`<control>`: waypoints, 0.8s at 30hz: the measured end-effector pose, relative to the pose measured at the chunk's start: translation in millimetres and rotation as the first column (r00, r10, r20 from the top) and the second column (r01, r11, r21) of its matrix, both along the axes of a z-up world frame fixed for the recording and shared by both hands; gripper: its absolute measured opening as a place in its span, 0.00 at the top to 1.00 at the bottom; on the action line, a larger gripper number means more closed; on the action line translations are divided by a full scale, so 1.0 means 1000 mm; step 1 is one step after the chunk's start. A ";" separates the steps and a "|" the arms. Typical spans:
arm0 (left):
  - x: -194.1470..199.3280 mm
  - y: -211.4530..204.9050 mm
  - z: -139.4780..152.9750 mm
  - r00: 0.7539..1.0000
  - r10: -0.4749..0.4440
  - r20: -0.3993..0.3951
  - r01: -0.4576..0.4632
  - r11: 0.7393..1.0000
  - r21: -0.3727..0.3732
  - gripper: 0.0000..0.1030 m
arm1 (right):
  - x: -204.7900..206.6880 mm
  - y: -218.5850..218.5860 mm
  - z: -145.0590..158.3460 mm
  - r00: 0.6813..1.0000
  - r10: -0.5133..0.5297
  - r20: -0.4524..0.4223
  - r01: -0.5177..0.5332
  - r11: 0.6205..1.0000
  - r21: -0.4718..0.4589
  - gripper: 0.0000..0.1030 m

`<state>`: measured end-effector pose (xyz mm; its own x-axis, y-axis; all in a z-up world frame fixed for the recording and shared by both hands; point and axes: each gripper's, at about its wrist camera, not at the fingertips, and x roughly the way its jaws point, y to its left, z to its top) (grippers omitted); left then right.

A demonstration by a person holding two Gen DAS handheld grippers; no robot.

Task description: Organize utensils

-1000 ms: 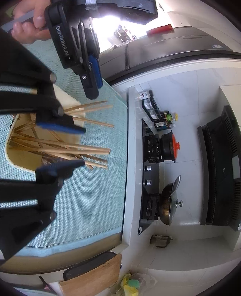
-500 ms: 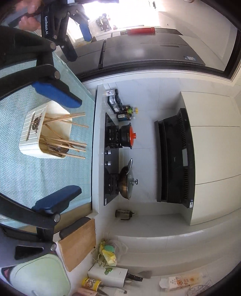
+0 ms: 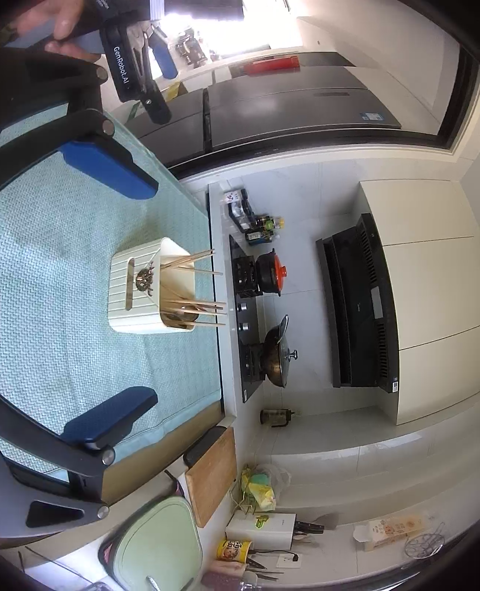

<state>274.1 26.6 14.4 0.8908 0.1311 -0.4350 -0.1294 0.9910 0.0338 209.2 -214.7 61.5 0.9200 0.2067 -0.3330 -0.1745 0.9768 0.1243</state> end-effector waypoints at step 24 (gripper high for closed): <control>-0.032 -0.018 -0.005 0.993 -0.085 -0.082 0.082 0.996 -0.036 0.00 | -0.029 0.030 0.004 0.998 0.003 -0.061 -0.010 0.994 -0.111 0.00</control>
<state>242.4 8.3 9.0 0.8584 0.0423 -0.5113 -0.0441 0.9990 0.0087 180.5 -184.3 65.3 0.8962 0.1710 -0.4093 -0.1763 0.9840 0.0252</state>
